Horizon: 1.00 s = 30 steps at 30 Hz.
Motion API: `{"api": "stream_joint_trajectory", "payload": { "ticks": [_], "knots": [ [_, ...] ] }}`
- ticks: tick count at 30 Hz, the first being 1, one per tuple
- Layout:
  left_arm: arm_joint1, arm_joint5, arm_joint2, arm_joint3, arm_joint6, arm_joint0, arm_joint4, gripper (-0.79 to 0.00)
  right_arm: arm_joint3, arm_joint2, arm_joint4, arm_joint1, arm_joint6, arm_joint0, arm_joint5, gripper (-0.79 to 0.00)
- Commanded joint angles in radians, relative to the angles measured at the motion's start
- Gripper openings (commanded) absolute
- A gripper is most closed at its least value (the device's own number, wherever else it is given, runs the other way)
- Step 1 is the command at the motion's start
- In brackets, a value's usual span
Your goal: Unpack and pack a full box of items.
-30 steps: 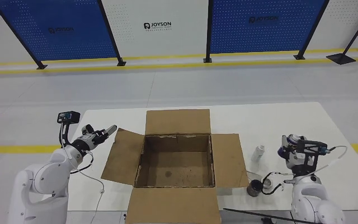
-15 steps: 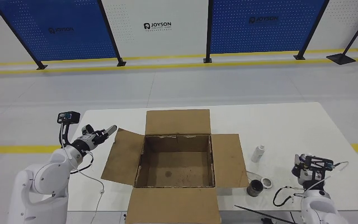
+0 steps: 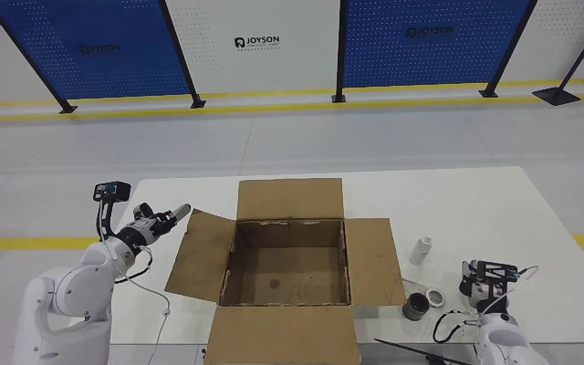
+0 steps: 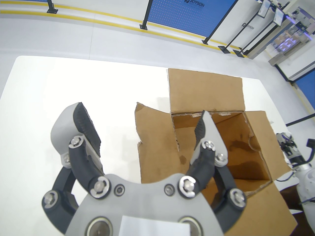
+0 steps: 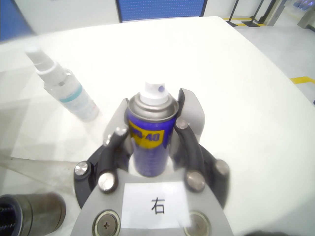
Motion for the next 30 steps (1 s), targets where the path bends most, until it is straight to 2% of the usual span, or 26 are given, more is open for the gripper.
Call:
{"api": "stream_joint_trajectory", "payload": {
  "ticks": [1,7,10,18,24,26,28,30],
  "knots": [
    [0.0,0.0,0.0,0.0,0.0,0.0,0.0,0.0,0.005,-0.004,-0.004,0.001,0.013,0.002,0.0,-0.763],
    [0.0,0.0,0.0,0.0,0.0,0.0,0.0,0.0,0.019,-0.011,-0.005,0.005,0.035,0.01,-0.006,-0.622],
    [0.0,0.0,0.0,0.0,0.0,0.0,0.0,0.0,0.014,-0.015,-0.004,0.006,0.041,0.007,-0.005,-0.6],
    [0.0,0.0,0.0,0.0,0.0,0.0,0.0,0.0,0.003,-0.028,-0.009,0.009,0.053,0.001,0.001,-0.431],
    [0.0,0.0,0.0,0.0,0.0,0.0,0.0,0.0,-0.001,-0.034,-0.014,0.012,0.057,-0.004,0.002,-0.394],
    [0.0,0.0,0.0,0.0,0.0,0.0,0.0,0.0,-0.002,-0.035,-0.016,0.013,0.058,-0.006,0.002,-0.289],
    [0.0,0.0,0.0,0.0,0.0,0.0,0.0,0.0,-0.008,-0.038,-0.017,0.014,0.06,-0.01,0.002,-0.271],
    [0.0,0.0,0.0,0.0,0.0,0.0,0.0,0.0,-0.017,-0.04,-0.019,0.015,0.064,-0.014,0.001,-0.179]
  ]
}}
